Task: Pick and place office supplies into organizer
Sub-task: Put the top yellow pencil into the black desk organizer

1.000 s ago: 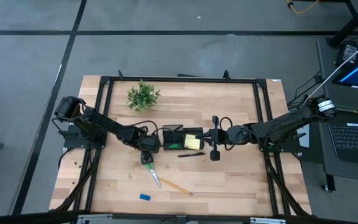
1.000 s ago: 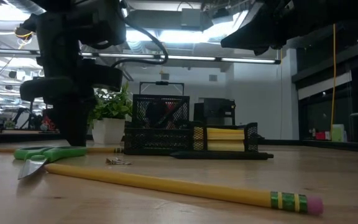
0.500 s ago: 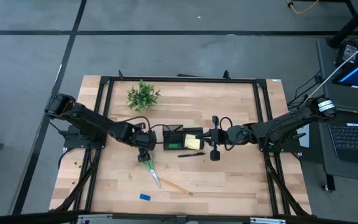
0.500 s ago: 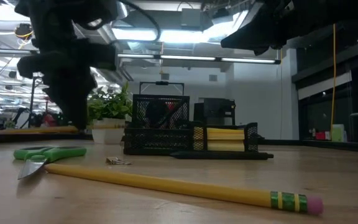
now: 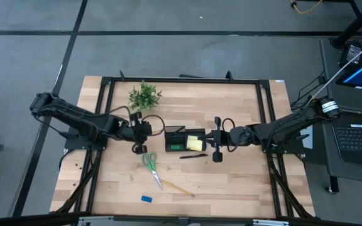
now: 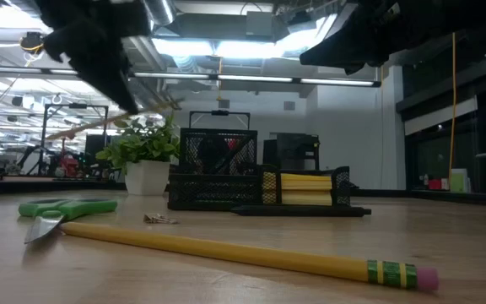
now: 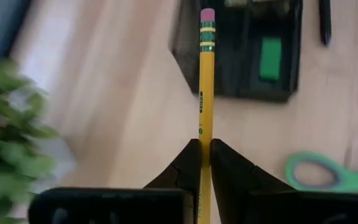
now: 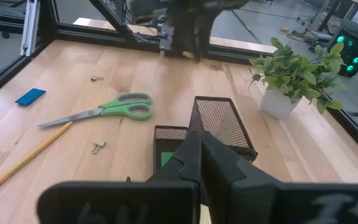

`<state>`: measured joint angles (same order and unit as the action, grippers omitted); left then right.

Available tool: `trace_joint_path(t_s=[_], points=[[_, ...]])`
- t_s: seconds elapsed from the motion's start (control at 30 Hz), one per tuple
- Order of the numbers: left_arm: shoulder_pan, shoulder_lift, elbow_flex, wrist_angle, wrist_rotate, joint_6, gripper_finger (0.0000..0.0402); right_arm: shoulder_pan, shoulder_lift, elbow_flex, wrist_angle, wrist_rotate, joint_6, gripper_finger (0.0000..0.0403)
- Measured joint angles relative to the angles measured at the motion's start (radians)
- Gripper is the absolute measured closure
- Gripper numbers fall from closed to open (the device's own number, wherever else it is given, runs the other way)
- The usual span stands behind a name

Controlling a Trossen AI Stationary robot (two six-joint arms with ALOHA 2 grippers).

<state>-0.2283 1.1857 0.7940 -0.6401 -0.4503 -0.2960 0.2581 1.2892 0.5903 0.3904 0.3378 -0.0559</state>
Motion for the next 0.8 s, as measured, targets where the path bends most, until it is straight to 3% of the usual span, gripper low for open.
trace_joint_path(t_s=[0.33, 0.8], points=[[0.011, -0.135, -0.001, 0.228, -0.037, 0.255, 0.0376, 0.0, 0.0, 0.0, 0.0, 0.0, -0.001, 0.0393], [0.094, -0.174, -0.247, 0.964, 0.11, 0.473, 0.0375, 0.0, 0.0, 0.0, 0.002, 0.0, 0.002, 0.0393]])
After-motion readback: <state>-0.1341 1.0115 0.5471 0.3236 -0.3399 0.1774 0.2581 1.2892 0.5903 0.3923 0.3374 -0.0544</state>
